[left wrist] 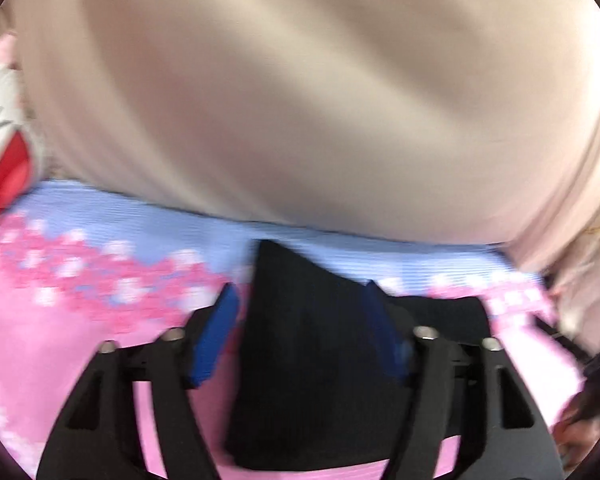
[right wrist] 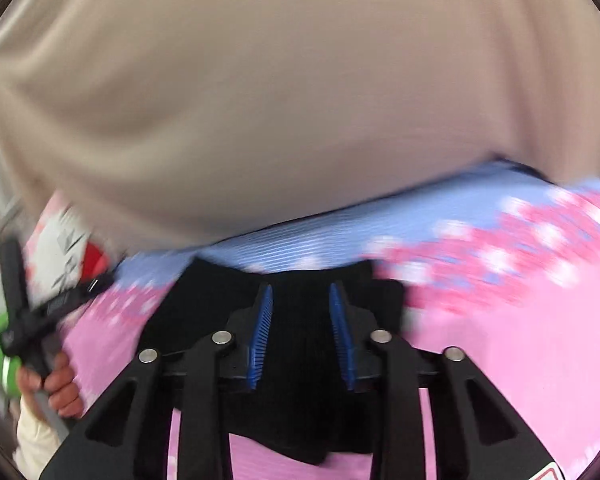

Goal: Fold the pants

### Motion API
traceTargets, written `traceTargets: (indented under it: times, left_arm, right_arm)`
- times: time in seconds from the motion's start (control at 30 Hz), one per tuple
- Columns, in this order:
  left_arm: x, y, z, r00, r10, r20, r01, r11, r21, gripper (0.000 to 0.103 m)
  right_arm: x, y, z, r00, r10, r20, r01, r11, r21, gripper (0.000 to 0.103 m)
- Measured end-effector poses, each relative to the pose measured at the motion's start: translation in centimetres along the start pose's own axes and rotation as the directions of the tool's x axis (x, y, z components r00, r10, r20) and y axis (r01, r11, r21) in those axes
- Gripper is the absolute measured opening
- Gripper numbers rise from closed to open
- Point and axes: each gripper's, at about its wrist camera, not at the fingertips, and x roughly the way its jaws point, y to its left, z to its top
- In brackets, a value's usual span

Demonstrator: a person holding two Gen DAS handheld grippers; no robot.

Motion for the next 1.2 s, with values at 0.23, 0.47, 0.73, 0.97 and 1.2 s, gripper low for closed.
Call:
traceTargets:
  times: [0.23,0.47,0.73,0.97,1.2]
  left_arm:
    - [13.0,3.4,-2.9,0.950,0.180,-0.256,-0.186,0.983,0.001,0.081]
    - [6.0,3.8,-3.2,0.976,0.169,-0.139,-0.177,0.983,-0.048,0.079]
    - [-0.8,2.8,-6.9,0.978,0.165,-0.126,-0.155,0.984,0.084,0.084]
    - [-1.3,1.4,-10.3,0.968,0.210,-0.138,-0.192,0.972,0.133,0.084]
    - [-3.2,1.5,-11.4,0.980,0.169,-0.103,-0.160,0.984,0.083,0.085]
  right_arm:
    - [9.3,-6.0,-0.7,0.984,-0.083,-0.160,0.103,0.988,0.118,0.008]
    - [3.5,-0.4,-3.0,0.989,-0.080,-0.123,0.073,0.996,-0.058,0.011]
    - [-2.2,0.4,-7.0,0.987,-0.142,-0.080,0.135,0.987,-0.084,0.014]
    - [-3.6,-2.0,-8.4,0.979,-0.179,-0.098,0.184,0.982,0.040,0.031]
    - [-1.4,-3.8,-9.4,0.983,-0.040,-0.181,0.067,0.987,0.148,0.044]
